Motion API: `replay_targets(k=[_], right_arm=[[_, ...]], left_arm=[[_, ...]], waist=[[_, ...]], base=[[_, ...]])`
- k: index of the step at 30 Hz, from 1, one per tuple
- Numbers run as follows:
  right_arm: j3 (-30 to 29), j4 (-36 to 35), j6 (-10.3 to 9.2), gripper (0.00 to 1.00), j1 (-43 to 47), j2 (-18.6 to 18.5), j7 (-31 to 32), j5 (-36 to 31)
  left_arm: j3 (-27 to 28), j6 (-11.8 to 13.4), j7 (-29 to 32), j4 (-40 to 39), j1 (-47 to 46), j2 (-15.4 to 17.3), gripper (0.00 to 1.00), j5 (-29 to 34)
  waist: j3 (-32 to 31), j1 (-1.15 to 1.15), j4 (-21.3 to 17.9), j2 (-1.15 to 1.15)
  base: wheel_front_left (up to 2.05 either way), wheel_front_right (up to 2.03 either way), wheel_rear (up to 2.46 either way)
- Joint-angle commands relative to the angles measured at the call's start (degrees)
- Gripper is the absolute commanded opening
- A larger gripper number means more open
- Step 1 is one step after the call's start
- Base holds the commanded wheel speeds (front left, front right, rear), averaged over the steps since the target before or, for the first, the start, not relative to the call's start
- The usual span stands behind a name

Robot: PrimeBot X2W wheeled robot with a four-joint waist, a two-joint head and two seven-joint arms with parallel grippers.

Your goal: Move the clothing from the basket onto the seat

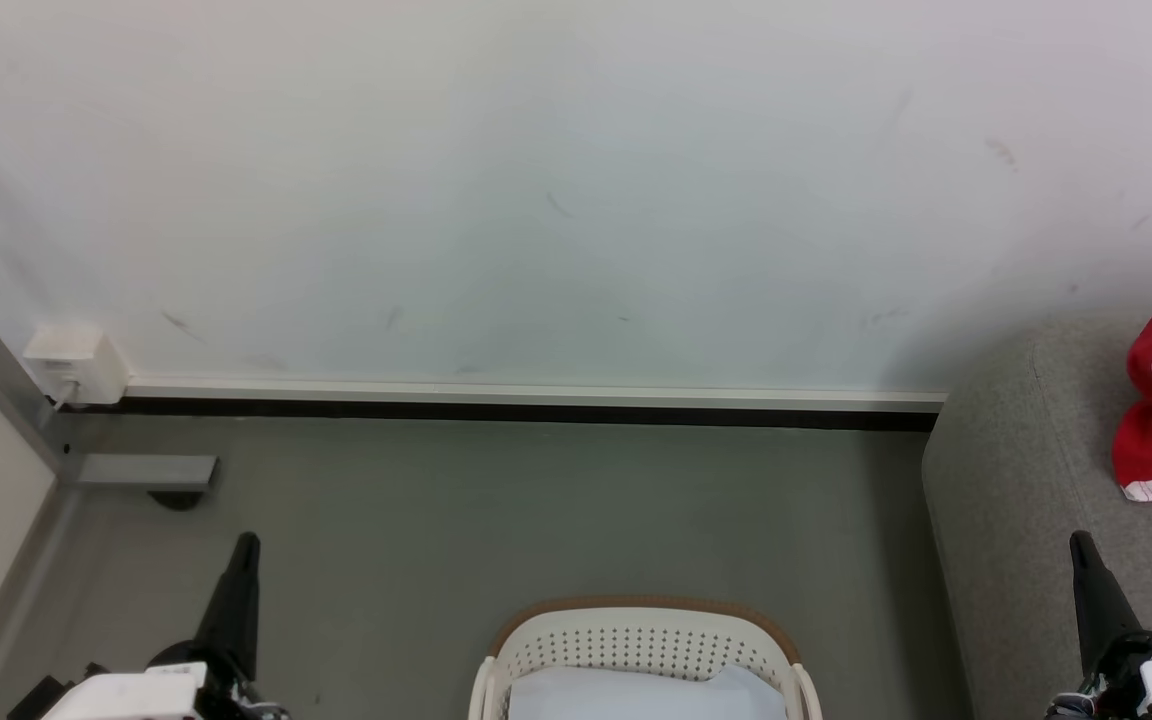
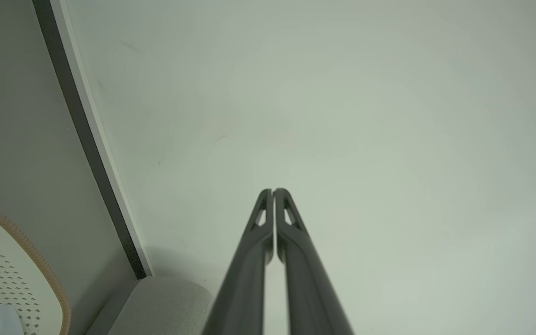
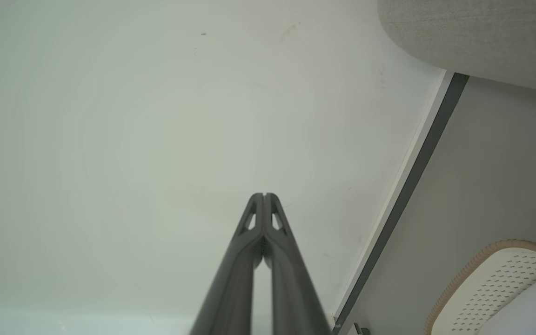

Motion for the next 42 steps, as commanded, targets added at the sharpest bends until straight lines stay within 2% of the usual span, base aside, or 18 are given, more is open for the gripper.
replay_targets(k=[1, 42], right_arm=[[-0.2, 0.16, -0.14, 0.0, -0.84, -0.44, 0.14, 0.09], [-0.19, 0.16, -0.14, 0.0, -0.84, -0.45, 0.13, 0.1]], left_arm=[[0.16, -0.28, 0.22, -0.16, -0.44, 0.1, 0.0, -0.78], [0.14, -0.29, 0.21, -0.17, -0.43, 0.11, 0.0, -0.79]], waist=[[0.0, 0.0, 0.0, 0.0], [0.0, 0.0, 0.0, 0.0]], base=[[0.0, 0.0, 0.0], [0.0, 0.0, 0.0]])
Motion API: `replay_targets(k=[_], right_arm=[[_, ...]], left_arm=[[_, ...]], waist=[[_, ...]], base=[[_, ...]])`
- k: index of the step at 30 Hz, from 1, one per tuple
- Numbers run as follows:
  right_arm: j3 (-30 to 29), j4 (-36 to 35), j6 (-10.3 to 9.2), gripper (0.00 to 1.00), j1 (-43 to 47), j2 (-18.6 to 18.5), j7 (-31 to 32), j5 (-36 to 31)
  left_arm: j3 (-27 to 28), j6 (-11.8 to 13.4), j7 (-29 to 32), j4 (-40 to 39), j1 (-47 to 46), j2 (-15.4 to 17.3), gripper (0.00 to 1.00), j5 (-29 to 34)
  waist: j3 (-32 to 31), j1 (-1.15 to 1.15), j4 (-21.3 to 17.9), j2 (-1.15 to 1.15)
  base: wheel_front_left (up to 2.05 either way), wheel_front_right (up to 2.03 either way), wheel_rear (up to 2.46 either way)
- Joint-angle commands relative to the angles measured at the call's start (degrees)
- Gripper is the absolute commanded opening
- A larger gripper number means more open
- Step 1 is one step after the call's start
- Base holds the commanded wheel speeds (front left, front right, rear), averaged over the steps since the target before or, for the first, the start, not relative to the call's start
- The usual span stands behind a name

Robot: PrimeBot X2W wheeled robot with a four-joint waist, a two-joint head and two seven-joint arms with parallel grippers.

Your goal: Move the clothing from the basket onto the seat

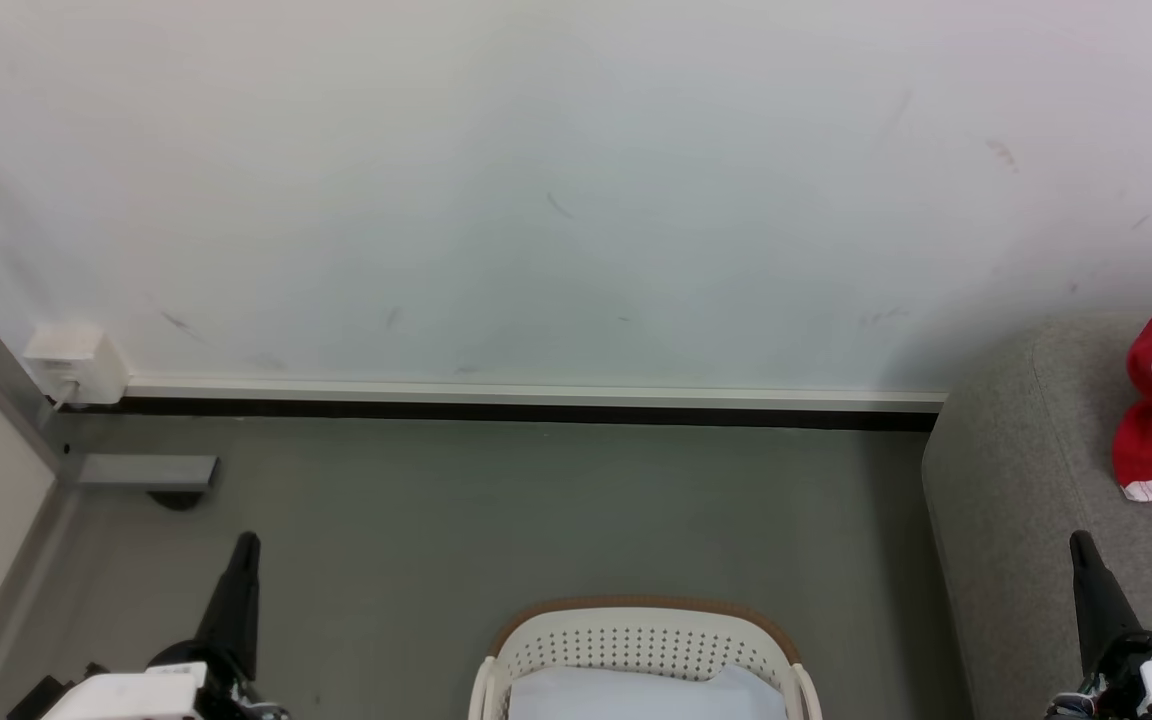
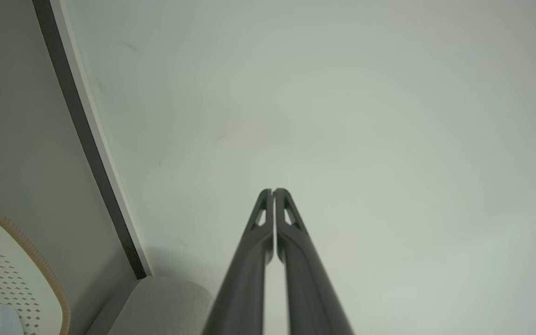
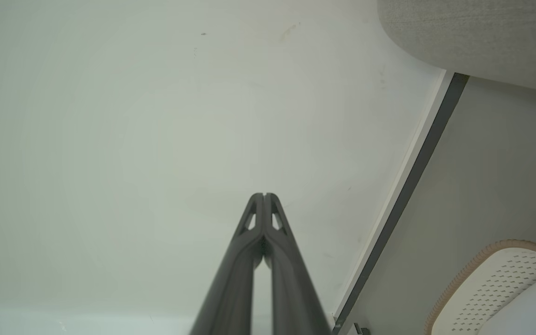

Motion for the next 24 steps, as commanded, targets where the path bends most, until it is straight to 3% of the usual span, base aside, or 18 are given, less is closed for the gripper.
replay_targets(k=[1, 24], right_arm=[[-0.19, 0.16, -0.14, 0.0, -0.83, -0.45, 0.13, 0.1], [-0.19, 0.16, -0.14, 0.0, -0.83, -0.44, 0.13, 0.1]], left_arm=[[0.14, -0.29, 0.21, -0.16, -0.43, 0.12, 0.0, -0.79], [0.14, -0.29, 0.21, -0.16, -0.43, 0.12, 0.0, -0.79]], waist=[[0.0, 0.0, 0.0, 0.0], [0.0, 0.0, 0.0, 0.0]], base=[[0.0, 0.0, 0.0], [0.0, 0.0, 0.0]])
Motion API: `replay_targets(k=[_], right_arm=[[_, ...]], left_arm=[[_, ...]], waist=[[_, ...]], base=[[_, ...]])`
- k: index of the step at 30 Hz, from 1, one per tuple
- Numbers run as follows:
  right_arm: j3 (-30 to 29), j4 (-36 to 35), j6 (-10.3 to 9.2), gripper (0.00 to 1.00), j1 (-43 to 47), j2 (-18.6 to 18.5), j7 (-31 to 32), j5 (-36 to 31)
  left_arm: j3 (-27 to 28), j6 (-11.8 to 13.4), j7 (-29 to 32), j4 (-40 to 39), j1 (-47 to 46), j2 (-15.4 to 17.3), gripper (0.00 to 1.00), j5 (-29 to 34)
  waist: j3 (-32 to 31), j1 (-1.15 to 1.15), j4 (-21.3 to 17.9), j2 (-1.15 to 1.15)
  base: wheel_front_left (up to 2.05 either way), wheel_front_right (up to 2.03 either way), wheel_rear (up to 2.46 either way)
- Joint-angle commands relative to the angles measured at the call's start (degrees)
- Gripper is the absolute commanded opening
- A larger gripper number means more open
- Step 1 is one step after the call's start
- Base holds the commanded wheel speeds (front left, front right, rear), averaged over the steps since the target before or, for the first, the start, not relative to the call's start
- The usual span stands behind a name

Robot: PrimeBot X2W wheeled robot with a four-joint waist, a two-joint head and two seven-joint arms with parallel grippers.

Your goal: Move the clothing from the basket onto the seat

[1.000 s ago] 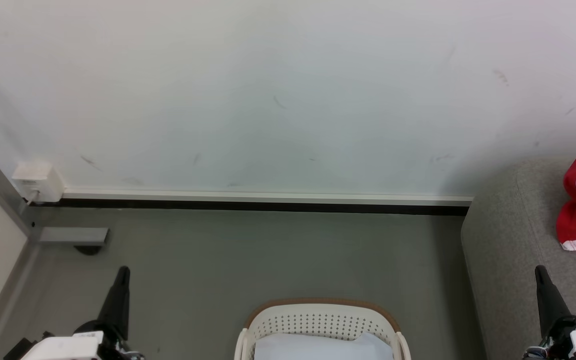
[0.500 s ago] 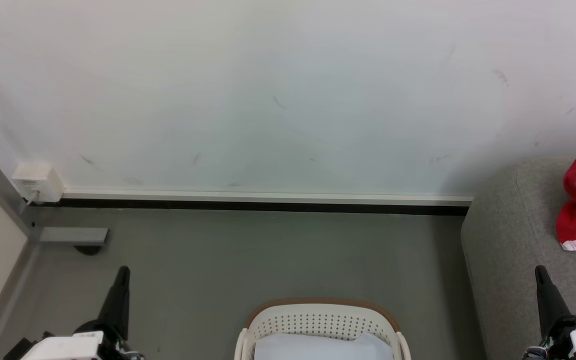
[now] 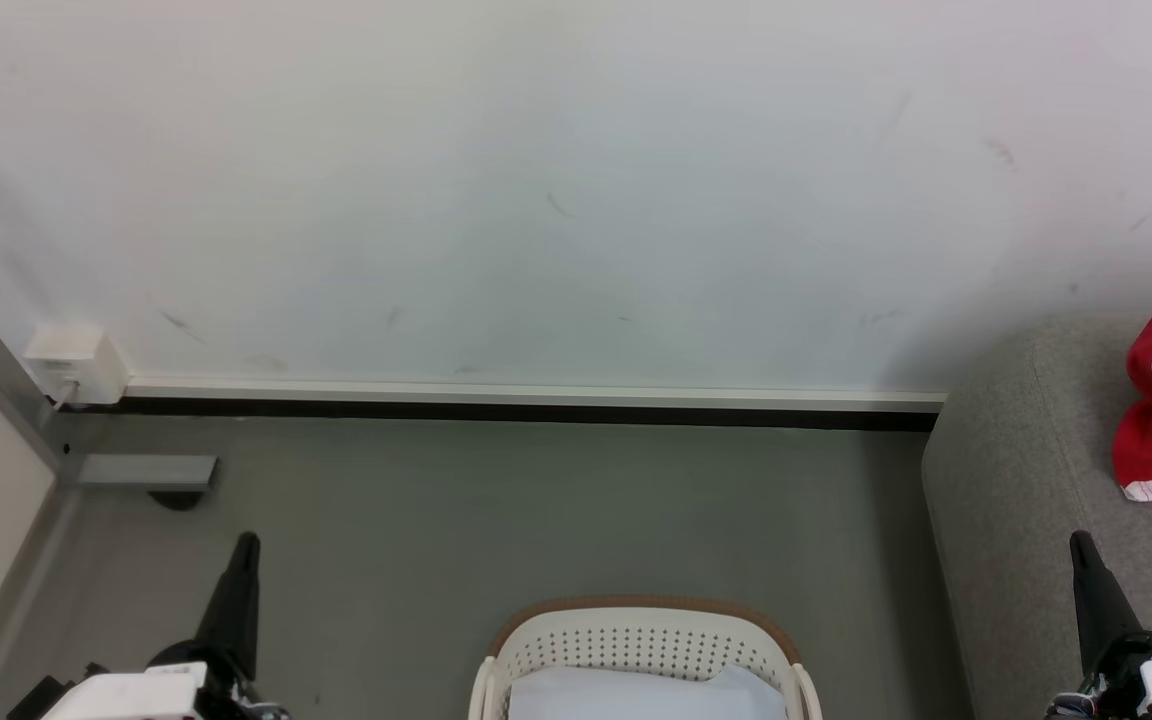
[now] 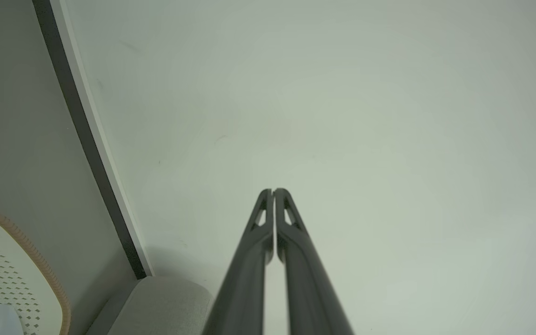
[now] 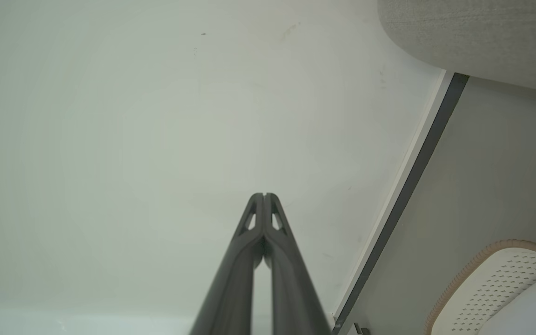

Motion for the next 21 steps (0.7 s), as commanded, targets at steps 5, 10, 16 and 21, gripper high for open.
replay_targets(k=[5, 10, 16, 21], right_arm=[[-0.19, 0.16, -0.14, 0.0, -0.83, -0.43, 0.13, 0.1], [-0.19, 0.16, -0.14, 0.0, -0.83, -0.43, 0.14, 0.1], [-0.19, 0.16, -0.14, 0.0, -0.84, -0.43, 0.13, 0.1], [-0.19, 0.16, -0.14, 0.0, -0.84, -0.43, 0.13, 0.1]], left_arm=[[0.14, -0.29, 0.21, -0.16, -0.43, 0.12, 0.0, -0.79], [0.14, -0.29, 0.21, -0.16, -0.43, 0.12, 0.0, -0.79], [0.14, -0.29, 0.21, -0.16, -0.43, 0.12, 0.0, -0.8], [0.13, -0.29, 0.2, -0.17, -0.43, 0.12, 0.0, -0.8]], waist=[[0.0, 0.0, 0.0, 0.0], [0.0, 0.0, 0.0, 0.0], [0.0, 0.0, 0.0, 0.0], [0.0, 0.0, 0.0, 0.0]], base=[[0.0, 0.0, 0.0], [0.0, 0.0, 0.0], [0.0, 0.0, 0.0], [0.0, 0.0, 0.0]])
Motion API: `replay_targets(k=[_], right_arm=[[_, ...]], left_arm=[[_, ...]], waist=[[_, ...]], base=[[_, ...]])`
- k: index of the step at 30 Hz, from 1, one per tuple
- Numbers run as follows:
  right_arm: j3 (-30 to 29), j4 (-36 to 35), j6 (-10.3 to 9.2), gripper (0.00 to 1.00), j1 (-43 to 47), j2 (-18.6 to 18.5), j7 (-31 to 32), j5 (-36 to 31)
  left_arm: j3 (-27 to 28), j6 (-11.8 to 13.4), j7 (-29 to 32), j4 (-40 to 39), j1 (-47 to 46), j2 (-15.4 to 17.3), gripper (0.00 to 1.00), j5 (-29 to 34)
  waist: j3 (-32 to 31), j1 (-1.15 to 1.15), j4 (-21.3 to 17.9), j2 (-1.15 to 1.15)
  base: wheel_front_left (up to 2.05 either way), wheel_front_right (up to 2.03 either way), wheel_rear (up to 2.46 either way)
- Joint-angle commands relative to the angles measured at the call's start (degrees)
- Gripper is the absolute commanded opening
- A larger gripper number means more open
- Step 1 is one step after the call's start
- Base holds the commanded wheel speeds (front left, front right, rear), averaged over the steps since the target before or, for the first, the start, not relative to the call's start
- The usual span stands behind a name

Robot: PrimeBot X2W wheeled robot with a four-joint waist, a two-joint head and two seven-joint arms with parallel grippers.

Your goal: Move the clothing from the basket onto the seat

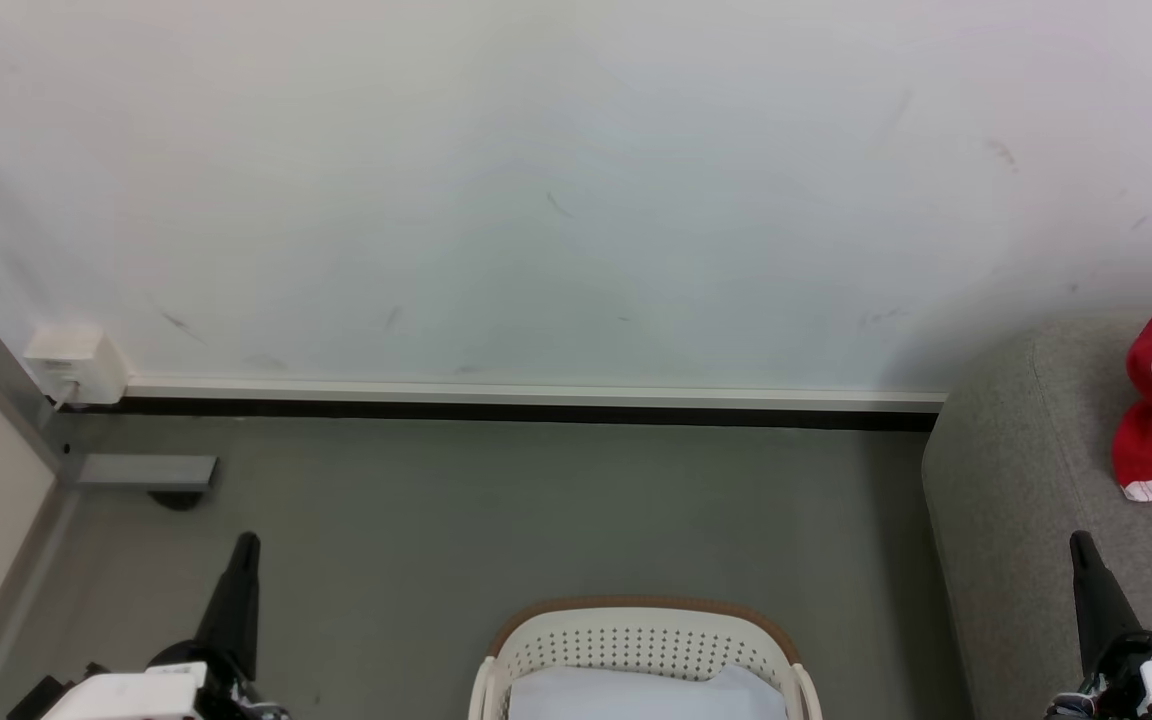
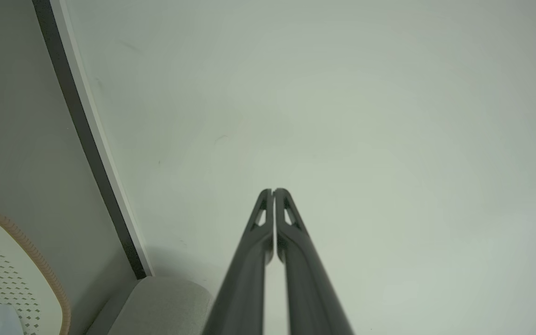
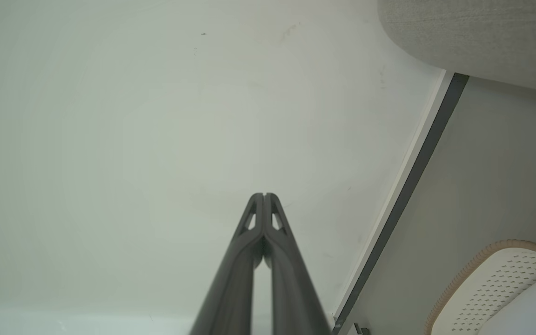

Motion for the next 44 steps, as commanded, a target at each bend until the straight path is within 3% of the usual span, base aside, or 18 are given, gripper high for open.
replay_targets(k=[1, 44], right_arm=[[-0.19, 0.16, -0.14, 0.0, -0.84, -0.43, 0.14, 0.1], [-0.19, 0.16, -0.14, 0.0, -0.83, -0.43, 0.13, 0.11]], left_arm=[[0.13, -0.29, 0.2, -0.17, -0.43, 0.12, 0.0, -0.8], [0.13, -0.29, 0.2, -0.16, -0.42, 0.12, 0.0, -0.8]], waist=[[0.0, 0.0, 0.0, 0.0], [0.0, 0.0, 0.0, 0.0]], base=[[0.0, 0.0, 0.0], [0.0, 0.0, 0.0]])
